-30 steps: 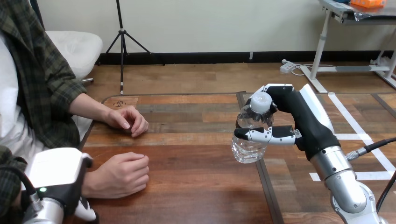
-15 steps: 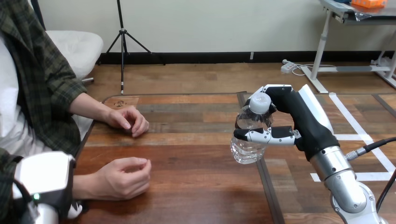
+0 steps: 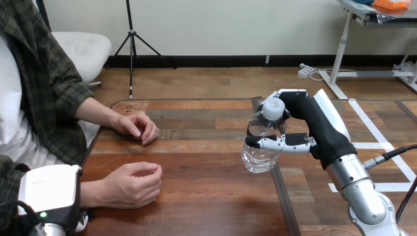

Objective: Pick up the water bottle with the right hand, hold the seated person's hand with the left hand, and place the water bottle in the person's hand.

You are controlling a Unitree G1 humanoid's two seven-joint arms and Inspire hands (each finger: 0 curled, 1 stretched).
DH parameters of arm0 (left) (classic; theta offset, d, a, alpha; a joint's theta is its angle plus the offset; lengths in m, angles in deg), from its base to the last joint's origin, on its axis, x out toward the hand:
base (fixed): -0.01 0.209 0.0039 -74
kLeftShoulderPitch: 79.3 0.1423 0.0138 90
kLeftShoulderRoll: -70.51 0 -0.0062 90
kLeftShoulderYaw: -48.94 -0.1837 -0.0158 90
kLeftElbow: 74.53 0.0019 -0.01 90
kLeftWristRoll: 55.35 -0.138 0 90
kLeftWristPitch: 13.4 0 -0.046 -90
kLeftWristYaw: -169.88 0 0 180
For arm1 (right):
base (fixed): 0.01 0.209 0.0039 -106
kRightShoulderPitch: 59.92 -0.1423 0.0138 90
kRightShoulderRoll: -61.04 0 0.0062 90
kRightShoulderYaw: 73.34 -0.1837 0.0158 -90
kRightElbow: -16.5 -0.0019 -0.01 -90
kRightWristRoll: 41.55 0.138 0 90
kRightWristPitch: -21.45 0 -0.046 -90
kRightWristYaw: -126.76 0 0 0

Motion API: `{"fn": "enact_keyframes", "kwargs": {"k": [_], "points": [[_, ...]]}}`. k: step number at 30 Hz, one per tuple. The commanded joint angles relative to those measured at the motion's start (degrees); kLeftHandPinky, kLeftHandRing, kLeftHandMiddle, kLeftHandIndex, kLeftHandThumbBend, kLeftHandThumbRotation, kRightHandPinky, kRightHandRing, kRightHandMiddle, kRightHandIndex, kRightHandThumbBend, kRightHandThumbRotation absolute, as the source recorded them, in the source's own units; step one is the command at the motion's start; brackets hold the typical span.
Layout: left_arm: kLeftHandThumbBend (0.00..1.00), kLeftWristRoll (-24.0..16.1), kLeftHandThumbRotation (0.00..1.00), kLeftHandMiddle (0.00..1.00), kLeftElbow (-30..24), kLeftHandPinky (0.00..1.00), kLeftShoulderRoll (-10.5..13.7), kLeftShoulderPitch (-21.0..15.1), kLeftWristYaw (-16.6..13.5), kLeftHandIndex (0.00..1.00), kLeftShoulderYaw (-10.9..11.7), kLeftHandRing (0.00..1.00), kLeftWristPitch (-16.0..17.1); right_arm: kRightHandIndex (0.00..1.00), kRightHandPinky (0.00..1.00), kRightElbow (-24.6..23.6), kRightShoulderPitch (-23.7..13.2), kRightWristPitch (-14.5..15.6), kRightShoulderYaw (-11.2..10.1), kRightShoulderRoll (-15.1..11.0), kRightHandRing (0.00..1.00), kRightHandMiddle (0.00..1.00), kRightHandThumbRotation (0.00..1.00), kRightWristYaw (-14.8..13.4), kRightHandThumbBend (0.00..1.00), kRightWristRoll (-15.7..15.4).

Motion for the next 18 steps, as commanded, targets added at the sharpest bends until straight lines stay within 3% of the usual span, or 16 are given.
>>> {"fn": "enact_keyframes", "kwargs": {"k": [1, 18], "points": [[0.83, 0.6, 0.08, 0.82, 2.3, 0.75, 1.0, -2.1, 0.1, 0.79, -0.4, 0.79, -1.6, 0.43, 0.40, -2.3, -3.2, -1.3, -1.2, -0.3, 0.44, 0.46, 0.00, -0.4, 0.67, 1.3], [0.83, 0.2, 0.06, 0.80, 4.5, 0.74, 0.9, -4.5, 4.4, 0.78, -2.6, 0.77, -4.3, 0.43, 0.39, -2.4, -2.3, -2.5, -1.5, -0.9, 0.43, 0.46, 0.00, -0.4, 0.68, 1.5]]}}
